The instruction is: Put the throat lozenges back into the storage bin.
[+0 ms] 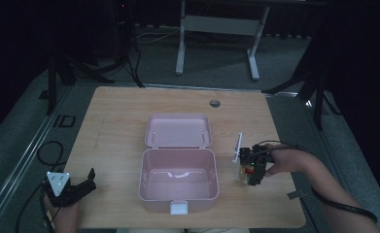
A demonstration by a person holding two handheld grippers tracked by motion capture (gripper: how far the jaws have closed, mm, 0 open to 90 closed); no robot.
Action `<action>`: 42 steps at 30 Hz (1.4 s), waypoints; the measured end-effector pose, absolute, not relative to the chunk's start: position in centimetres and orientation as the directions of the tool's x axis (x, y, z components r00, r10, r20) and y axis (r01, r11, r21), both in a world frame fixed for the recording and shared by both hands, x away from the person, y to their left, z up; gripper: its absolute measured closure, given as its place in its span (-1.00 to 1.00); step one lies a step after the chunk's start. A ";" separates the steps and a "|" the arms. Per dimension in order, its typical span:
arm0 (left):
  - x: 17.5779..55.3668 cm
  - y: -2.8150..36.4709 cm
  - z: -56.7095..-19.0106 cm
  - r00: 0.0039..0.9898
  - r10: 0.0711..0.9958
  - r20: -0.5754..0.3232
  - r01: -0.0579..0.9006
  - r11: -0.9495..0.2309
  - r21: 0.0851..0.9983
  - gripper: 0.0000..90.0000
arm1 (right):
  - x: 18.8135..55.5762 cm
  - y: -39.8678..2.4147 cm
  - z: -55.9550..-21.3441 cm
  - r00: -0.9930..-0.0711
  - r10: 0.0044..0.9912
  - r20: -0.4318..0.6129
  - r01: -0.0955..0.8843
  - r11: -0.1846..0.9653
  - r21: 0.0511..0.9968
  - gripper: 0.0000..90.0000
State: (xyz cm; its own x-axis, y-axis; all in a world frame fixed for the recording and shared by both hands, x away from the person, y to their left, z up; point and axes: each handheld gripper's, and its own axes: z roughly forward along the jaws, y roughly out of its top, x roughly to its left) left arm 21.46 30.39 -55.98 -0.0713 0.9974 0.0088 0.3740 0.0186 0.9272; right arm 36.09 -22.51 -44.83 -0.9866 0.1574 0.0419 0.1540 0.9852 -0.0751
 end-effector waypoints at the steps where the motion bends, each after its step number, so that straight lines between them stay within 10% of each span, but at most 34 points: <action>1: 21.5 30.4 -56.0 -0.071 0.997 0.009 0.374 0.019 0.927 -0.99 | 36.1 -22.5 -44.2 -0.987 0.159 0.036 0.156 0.985 -0.071 -0.54; 22: 21.4 30.4 -56.0 -0.072 0.997 0.005 0.373 0.022 0.928 -0.99 | 34.5 -19.6 -33.2 -0.991 0.126 -0.042 0.127 0.992 -0.016 -0.54; 42: 21.4 30.4 -56.0 -0.073 0.997 0.003 0.371 0.024 0.928 -0.99 | 32.9 -11.6 -33.5 -1.000 -0.009 0.017 -0.009 1.000 -0.003 -0.54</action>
State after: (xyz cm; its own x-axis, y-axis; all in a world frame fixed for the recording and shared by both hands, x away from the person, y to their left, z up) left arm 21.43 30.44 -55.98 -0.0733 0.9973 0.0035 0.3715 0.0241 0.9281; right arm 32.90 -11.60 -33.52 -0.9998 -0.0090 0.0169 -0.0090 1.0000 -0.0026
